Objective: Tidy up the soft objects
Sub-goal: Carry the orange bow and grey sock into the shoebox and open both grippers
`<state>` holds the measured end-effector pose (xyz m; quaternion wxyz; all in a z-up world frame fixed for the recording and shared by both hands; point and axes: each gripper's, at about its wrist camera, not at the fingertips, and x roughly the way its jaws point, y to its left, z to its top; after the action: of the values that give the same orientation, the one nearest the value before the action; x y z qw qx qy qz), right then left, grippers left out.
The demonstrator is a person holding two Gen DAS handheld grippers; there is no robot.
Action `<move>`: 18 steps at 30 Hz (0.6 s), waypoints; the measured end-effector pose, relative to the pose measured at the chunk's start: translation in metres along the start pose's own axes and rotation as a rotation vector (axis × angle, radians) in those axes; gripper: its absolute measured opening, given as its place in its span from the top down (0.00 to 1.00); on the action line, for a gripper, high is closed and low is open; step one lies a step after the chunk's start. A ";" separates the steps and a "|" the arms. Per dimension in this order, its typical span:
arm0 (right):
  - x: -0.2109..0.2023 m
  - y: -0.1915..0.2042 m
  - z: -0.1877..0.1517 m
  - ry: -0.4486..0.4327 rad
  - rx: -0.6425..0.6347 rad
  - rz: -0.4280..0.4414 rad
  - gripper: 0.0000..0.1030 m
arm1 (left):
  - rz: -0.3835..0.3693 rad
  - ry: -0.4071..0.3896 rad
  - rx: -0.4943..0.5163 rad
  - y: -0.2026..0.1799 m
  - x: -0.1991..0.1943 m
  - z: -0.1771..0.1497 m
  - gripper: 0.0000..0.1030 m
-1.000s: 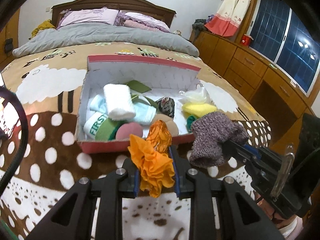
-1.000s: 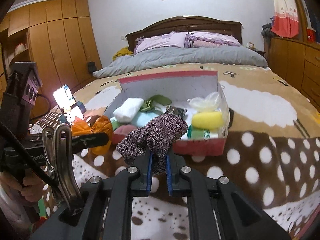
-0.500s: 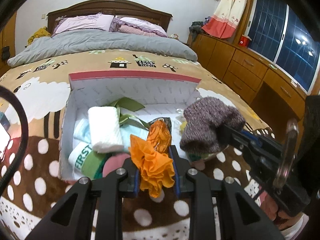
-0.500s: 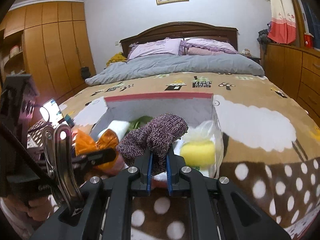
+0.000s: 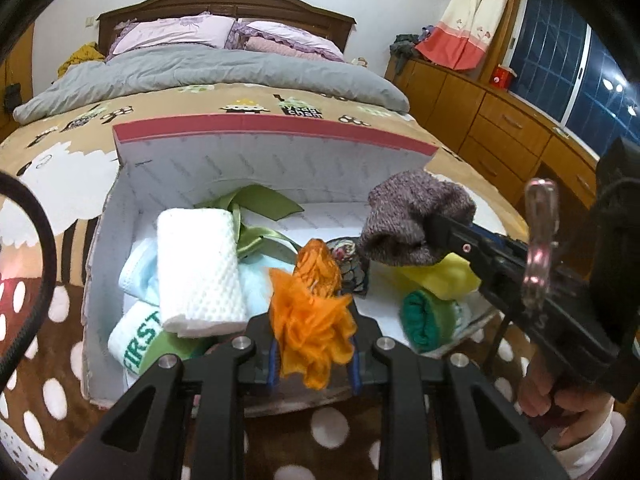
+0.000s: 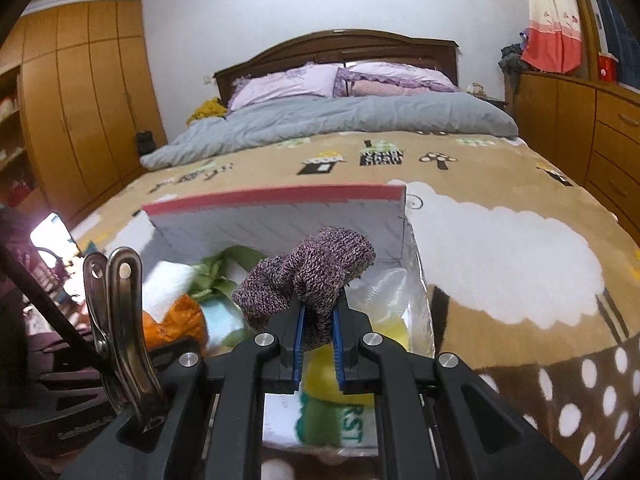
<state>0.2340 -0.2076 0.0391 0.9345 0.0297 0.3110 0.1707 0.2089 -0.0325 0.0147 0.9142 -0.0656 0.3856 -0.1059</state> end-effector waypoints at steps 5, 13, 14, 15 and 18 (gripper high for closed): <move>0.018 -0.002 -0.005 0.029 -0.013 -0.022 0.88 | 0.011 -0.002 0.002 0.002 0.012 -0.001 0.75; 0.023 -0.005 -0.004 0.023 -0.011 -0.018 0.80 | 0.025 -0.004 -0.003 0.005 0.013 0.002 0.57; 0.022 -0.005 -0.003 0.020 -0.006 -0.018 0.77 | 0.026 -0.003 -0.003 0.005 0.012 0.001 0.56; 0.020 -0.005 -0.002 0.017 -0.002 -0.018 0.75 | 0.026 -0.001 -0.004 0.005 0.012 0.001 0.53; 0.015 -0.006 -0.001 0.007 0.012 -0.015 0.67 | 0.026 0.003 -0.018 0.006 0.008 -0.001 0.47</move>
<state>0.2467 -0.2082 0.0286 0.9343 0.0322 0.3157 0.1622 0.2145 -0.0291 0.0071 0.9144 -0.0686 0.3886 -0.0907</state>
